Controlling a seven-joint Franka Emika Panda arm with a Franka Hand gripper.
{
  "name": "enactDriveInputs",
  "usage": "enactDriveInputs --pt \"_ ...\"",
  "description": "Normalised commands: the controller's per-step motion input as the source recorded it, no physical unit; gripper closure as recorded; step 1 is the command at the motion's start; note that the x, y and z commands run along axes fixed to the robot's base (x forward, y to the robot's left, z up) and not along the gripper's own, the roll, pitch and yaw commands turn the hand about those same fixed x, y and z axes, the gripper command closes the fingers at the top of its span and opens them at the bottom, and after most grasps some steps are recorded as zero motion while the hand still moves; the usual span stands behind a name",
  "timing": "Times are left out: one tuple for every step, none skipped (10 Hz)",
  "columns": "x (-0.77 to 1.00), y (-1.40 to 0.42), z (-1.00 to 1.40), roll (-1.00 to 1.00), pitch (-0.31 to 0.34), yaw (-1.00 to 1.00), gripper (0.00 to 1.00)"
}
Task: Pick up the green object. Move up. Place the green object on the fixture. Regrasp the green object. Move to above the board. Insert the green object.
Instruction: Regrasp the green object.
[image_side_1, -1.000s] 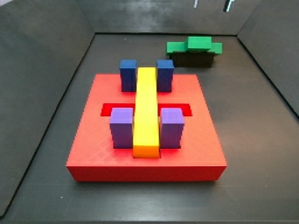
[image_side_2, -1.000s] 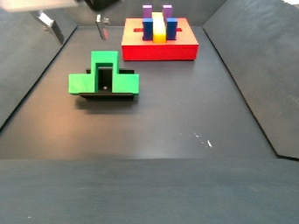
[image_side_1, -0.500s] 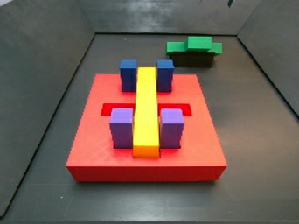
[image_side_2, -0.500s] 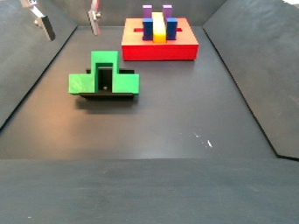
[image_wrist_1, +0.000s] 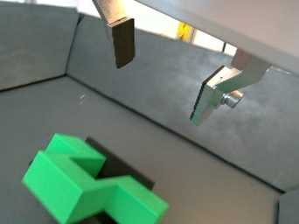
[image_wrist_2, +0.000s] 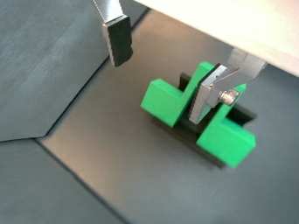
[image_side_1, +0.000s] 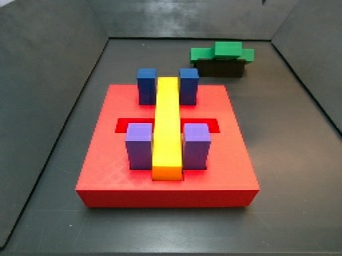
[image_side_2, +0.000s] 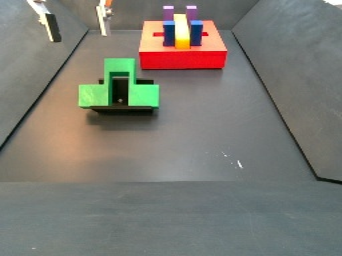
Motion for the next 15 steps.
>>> enactDriveInputs --pt "-0.27 0.0 0.0 0.57 0.0 -0.14 0.0" --pt "-0.26 -0.06 -0.09 0.58 -0.031 -0.03 0.0" --pt "-0.14 -0.05 -0.05 0.54 -0.069 -0.01 0.0" --pt "0.0 0.0 0.0 0.36 -0.209 -0.02 0.0" --pt "0.05 -0.07 0.0 0.26 -0.366 0.0 0.0" --pt "0.16 -0.05 0.0 0.17 -0.394 0.0 0.0" --pt "0.17 -0.07 0.0 0.13 -0.469 0.0 0.0" --pt "0.16 -0.08 0.0 0.02 -0.551 0.0 0.0" --pt "0.11 -0.07 0.0 0.07 -0.563 0.0 0.0" --pt "0.07 -0.17 -0.06 0.28 -0.471 0.0 0.0" --pt "0.0 -0.38 -0.08 0.68 -0.229 0.05 0.0" --pt "-0.07 -0.46 -0.18 0.92 -0.1 0.06 0.0" --pt "-0.06 -0.38 -0.18 0.72 -0.074 0.02 0.0" --pt "0.0 -0.35 -0.13 0.58 -0.04 0.05 0.0" --pt "0.0 -0.22 -0.1 0.36 0.0 0.07 0.0"
